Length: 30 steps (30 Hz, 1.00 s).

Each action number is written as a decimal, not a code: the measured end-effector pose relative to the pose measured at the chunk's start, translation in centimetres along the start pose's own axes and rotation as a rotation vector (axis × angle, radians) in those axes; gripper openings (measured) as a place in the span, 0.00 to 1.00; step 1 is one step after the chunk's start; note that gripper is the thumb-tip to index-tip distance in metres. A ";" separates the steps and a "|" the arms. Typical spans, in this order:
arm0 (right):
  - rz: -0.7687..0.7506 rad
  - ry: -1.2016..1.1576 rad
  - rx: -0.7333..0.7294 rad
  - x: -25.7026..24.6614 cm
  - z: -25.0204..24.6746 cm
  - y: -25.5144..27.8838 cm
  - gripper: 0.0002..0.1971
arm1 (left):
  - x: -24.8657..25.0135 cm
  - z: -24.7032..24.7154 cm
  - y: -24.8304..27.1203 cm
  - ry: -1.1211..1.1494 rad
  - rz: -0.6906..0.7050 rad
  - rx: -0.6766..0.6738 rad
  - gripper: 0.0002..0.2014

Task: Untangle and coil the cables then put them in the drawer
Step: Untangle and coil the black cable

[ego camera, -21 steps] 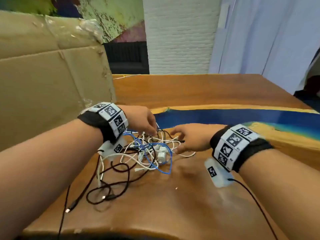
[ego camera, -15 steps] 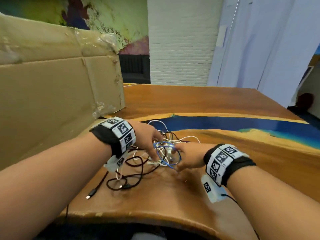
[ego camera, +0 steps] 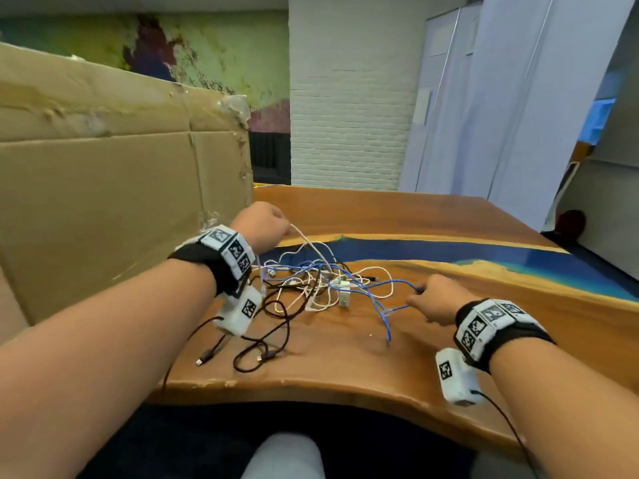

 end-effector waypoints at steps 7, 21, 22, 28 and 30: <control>-0.146 -0.135 -0.089 -1.4 0.3 3.0 0.46 | 6.2 -1.4 0.9 -0.004 0.110 0.135 0.08; -0.473 -0.033 -0.155 -15.0 5.4 0.8 0.34 | 6.6 -2.4 -1.4 -0.069 0.295 0.290 0.08; -0.487 0.019 -0.221 -15.7 6.8 0.9 0.42 | 6.4 -2.5 -1.5 -0.080 0.309 0.291 0.08; -0.443 0.198 -0.287 -17.0 11.0 -1.3 0.31 | 2.9 -2.4 -1.7 -0.091 0.304 0.222 0.09; -0.437 0.225 -0.230 -17.0 10.5 -2.3 0.14 | 1.4 -1.8 -2.0 -0.112 0.266 0.174 0.08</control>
Point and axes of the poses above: each hand's wrist, its own y-axis away from the middle knuckle, its own z-axis out of the palm, x = y × z, the point moved 8 cm from there along -y, towards the middle knuckle
